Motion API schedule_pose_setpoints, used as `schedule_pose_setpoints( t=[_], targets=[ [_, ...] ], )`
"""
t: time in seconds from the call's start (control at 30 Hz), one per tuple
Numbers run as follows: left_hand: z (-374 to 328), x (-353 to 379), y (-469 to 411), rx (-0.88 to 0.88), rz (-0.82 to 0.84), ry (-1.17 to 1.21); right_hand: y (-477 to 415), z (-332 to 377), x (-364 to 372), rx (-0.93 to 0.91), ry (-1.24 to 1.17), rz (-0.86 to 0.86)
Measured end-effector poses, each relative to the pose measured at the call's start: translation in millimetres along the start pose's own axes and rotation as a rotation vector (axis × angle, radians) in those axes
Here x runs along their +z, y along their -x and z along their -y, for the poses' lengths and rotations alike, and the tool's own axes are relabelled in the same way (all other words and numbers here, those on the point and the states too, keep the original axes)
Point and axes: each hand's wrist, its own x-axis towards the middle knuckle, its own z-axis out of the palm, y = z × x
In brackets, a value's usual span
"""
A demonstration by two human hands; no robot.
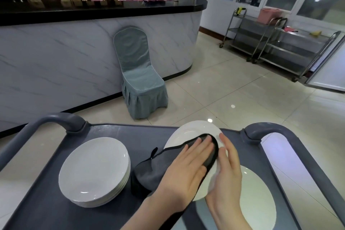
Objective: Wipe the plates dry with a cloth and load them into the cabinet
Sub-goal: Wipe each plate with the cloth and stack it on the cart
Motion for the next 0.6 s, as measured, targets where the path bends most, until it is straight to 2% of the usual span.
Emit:
schedule_pose_setpoints(
  t=[0.1, 0.2, 0.37, 0.47, 0.6],
  targets=[
    [4, 9, -2, -0.063, -0.013, -0.001, -3, 5, -3, -0.028, 0.032, -0.003],
    [-2, 29, 16, 0.088, 0.034, -0.273, -15, 12, -7, 0.006, 0.044, -0.044],
    [1, 30, 19, 0.158, 0.023, -0.243, -18, 9, -13, 0.032, 0.070, -0.031],
    [4, 17, -2, 0.043, 0.079, -0.072, -12, 3, -13, 0.012, 0.073, 0.005],
    [29, 5, -14, -0.228, -0.042, 0.142, -7, 7, -16, 0.047, 0.122, 0.068]
  ],
)
